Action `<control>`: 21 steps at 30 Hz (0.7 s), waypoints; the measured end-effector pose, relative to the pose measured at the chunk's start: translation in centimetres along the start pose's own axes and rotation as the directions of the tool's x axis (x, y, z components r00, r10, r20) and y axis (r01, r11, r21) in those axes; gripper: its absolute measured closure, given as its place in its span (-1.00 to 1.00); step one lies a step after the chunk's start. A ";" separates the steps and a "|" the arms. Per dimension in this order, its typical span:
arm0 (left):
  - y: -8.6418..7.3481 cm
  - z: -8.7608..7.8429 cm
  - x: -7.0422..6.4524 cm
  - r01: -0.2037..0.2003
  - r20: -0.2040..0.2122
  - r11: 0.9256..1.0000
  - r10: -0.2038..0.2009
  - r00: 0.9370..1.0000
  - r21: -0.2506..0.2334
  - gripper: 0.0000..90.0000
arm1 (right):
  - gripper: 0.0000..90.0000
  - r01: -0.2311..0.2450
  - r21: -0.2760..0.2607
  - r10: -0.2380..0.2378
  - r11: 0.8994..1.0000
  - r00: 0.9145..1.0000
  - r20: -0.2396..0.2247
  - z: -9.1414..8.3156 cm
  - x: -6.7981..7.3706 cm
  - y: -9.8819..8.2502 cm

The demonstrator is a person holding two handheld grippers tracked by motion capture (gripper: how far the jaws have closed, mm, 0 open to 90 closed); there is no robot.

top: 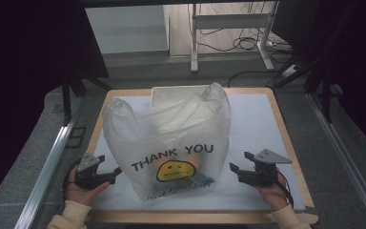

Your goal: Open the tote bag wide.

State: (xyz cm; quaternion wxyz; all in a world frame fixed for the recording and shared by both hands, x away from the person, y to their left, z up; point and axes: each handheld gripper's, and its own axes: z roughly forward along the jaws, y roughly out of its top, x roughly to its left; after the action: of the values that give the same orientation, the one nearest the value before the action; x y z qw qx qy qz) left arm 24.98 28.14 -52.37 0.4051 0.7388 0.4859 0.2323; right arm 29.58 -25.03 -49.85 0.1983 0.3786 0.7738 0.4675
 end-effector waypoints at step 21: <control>1.5 -2.4 -0.5 0.049 0.077 0.998 -0.045 0.996 -0.041 -0.63 | -0.35 -0.056 -0.010 0.056 0.998 0.998 -0.041 -2.2 -0.2 0.5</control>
State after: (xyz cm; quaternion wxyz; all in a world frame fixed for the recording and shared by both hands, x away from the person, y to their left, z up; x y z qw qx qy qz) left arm 23.79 28.29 -49.81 0.4446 0.7266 0.4822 0.2048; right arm 28.45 -26.33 -48.40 0.1715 0.3895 0.7640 0.4849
